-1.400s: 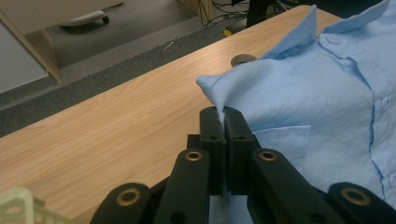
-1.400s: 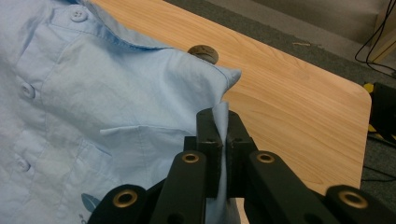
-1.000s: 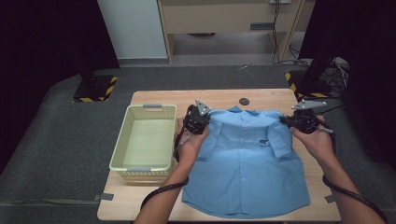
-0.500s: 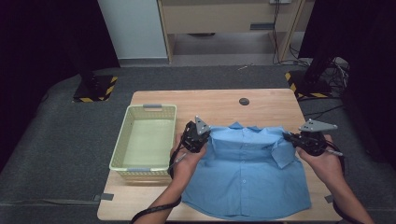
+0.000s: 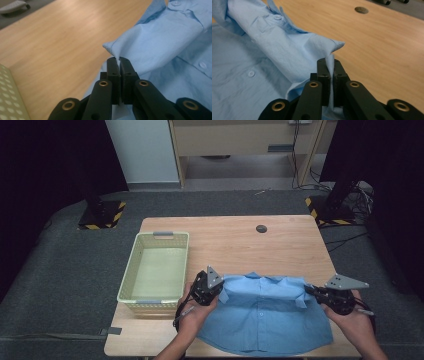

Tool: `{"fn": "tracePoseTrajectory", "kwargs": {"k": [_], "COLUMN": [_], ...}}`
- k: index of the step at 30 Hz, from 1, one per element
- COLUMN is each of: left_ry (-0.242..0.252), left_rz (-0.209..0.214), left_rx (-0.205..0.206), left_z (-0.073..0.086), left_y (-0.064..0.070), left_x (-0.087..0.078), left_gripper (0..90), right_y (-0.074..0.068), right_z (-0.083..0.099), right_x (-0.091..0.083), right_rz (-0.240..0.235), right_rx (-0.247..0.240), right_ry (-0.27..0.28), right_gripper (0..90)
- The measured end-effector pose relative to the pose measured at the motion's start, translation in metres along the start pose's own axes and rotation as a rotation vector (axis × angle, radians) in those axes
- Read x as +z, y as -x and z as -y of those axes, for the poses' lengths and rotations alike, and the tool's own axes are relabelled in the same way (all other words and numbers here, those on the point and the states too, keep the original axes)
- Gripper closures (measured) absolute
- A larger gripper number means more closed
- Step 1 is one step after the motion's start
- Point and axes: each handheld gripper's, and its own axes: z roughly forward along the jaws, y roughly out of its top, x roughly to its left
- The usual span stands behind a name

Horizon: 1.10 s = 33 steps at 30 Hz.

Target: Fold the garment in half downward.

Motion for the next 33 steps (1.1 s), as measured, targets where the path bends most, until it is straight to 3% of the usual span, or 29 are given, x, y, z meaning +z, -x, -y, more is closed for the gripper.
{"fn": "tracePoseTrajectory", "kwargs": {"k": [10, 19, 25, 33], "left_ry": [-0.072, -0.157, -0.174, -0.154], "left_rz": [0.041, 0.056, 0.056, 0.026], "left_rx": [0.032, 0.068, 0.068, 0.055], "left_z": [0.030, 0.048, 0.047, 0.043], "left_y": [0.015, 0.027, 0.032, 0.033], "left_x": [0.001, 0.015, 0.024, 0.038], "left_gripper": [88.4, 88.3, 88.0, 87.7], "right_y": [-0.018, -0.026, -0.023, -0.012], "right_z": [0.037, 0.052, 0.055, 0.056], "right_x": [0.007, 0.021, 0.027, 0.037], "right_rz": [-0.050, -0.080, -0.074, -0.046], "right_rx": [0.004, -0.004, 0.011, 0.031], "right_ry": [-0.072, -0.167, -0.199, -0.212], "right_gripper": [87.2, 87.1, 87.0, 86.7]}}
